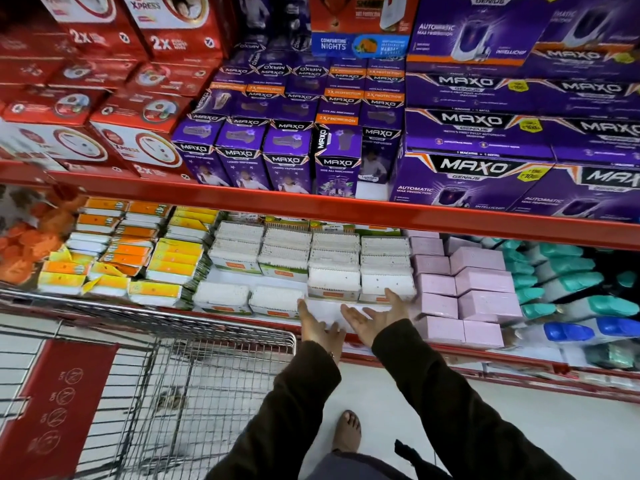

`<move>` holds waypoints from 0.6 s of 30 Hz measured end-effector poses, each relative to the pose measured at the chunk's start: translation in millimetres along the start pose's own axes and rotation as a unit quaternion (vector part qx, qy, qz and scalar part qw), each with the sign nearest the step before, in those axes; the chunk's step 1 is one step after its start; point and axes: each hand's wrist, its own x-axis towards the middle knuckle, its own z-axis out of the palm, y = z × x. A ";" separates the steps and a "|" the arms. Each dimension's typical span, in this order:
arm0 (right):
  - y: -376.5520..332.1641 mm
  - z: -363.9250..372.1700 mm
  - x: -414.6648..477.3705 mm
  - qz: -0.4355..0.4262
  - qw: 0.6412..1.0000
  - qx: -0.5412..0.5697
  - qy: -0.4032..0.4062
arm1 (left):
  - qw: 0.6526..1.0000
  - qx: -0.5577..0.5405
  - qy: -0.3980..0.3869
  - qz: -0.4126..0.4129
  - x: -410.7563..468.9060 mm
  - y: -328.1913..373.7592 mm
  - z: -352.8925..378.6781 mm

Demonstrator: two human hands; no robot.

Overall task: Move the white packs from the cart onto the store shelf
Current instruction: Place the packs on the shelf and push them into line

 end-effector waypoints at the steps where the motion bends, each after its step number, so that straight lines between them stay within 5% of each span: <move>1: 5.6 3.7 0.1 0.008 1.000 0.000 -0.009 | 1.000 -0.002 0.023 0.016 -0.2 1.6 -9.1; 6: 23.4 26.8 2.9 0.018 1.000 -0.007 -0.022 | 0.988 -0.030 0.067 0.137 -5.1 36.3 -27.2; 18: 23.3 35.8 9.1 0.022 1.000 -0.012 -0.007 | 0.994 -0.002 0.020 0.110 4.9 85.9 -2.2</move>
